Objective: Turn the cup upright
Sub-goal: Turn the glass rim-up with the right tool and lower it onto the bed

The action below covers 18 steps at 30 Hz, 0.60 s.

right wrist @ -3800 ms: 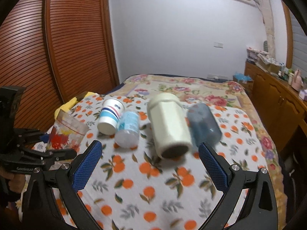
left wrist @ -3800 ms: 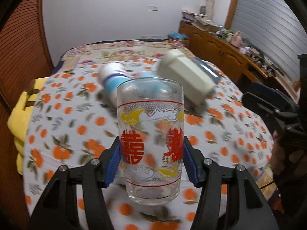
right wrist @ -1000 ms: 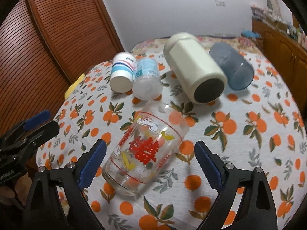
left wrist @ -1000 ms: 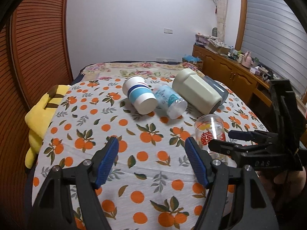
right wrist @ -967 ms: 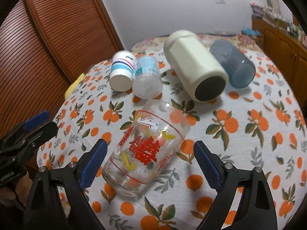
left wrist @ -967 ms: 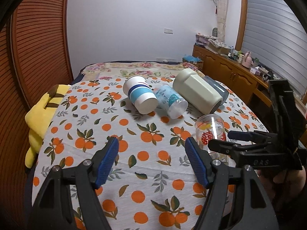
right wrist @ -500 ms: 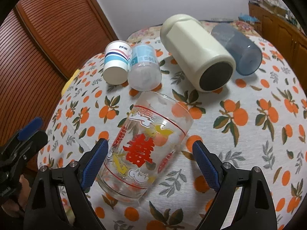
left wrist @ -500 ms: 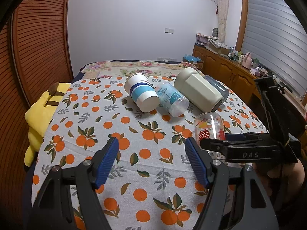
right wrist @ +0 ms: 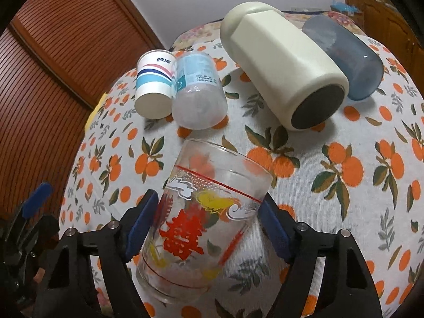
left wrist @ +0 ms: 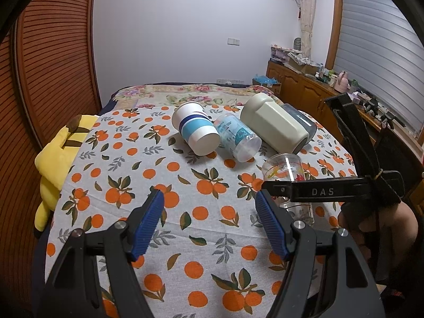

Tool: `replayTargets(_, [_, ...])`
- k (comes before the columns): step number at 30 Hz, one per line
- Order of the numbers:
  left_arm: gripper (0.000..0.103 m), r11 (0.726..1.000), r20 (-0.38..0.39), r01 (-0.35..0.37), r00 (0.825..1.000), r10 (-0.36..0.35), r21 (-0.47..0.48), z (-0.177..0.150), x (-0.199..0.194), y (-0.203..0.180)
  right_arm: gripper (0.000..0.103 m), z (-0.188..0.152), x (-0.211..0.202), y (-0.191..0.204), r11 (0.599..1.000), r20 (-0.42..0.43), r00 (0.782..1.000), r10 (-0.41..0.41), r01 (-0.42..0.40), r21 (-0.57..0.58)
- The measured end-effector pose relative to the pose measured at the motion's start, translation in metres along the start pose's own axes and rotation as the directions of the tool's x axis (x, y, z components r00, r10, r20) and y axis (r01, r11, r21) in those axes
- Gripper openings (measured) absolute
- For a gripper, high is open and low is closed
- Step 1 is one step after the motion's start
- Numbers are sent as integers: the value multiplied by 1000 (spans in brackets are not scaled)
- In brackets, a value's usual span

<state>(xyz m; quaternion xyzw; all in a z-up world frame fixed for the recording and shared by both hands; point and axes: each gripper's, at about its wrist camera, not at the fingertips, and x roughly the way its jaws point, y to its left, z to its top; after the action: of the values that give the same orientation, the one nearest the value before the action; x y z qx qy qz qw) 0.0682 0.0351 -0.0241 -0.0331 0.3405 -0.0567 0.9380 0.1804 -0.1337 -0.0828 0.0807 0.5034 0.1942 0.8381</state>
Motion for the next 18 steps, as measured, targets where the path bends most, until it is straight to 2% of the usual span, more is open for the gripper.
replayTargets(6, [72, 1000, -6, -3, 1000, 3, -4, -1, 2, 2, 70, -3, -16, -2, 998, 100, 995, 19, -13, -60])
replayTargets(15, [72, 1000, -11, -1, 1000, 1, -2, -2, 6, -1, 68, -13, -45, 9, 973, 282, 959, -34, 96, -210])
replayTargets(18, [72, 1000, -9, -4, 1000, 4, 0, -2, 6, -2, 67, -16, -51, 12, 962, 316, 948, -36, 118, -245])
